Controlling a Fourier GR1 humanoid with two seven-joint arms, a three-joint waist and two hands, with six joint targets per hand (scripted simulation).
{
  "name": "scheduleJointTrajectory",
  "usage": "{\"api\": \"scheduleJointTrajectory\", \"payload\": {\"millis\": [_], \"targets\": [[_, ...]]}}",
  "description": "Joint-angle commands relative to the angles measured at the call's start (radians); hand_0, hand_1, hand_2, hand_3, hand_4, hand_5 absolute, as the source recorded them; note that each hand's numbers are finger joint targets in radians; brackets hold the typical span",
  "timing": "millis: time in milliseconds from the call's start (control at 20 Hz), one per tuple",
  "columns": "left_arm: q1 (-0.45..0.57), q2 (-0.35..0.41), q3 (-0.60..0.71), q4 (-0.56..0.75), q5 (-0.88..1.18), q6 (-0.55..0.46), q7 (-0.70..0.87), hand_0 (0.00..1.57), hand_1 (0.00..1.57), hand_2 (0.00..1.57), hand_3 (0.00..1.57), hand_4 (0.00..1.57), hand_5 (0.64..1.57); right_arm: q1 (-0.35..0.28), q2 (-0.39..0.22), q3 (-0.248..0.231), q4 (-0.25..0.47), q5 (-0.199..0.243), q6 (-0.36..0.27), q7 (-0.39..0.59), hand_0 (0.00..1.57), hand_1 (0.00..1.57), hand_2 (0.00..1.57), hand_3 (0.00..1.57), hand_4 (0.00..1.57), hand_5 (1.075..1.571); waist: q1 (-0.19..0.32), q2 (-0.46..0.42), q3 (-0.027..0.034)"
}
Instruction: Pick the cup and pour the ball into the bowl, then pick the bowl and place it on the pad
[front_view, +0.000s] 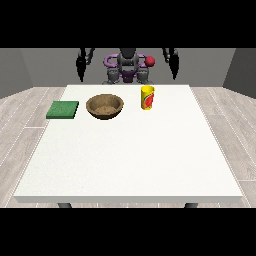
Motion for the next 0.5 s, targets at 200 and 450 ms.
{"api": "scheduleJointTrajectory", "payload": {"millis": [200,450], "targets": [[-0.022,0.046,0.007,-0.106,0.004,-0.010,0.083,0.00,0.00,0.00,0.00,0.00,1.570,-0.014,-0.049,-0.012,-0.101,-0.003,0.008,0.083,0.00,0.00,0.33,0.49,0.85,1.565,-0.005,-0.253,-0.0092],[-0.171,-0.084,-0.021,-0.106,0.188,0.043,0.086,0.00,0.00,0.00,0.00,0.00,1.570,-0.191,0.075,0.208,-0.160,-0.091,-0.276,0.117,0.00,0.00,0.30,0.45,0.84,1.567,0.020,-0.164,-0.0121]]}}
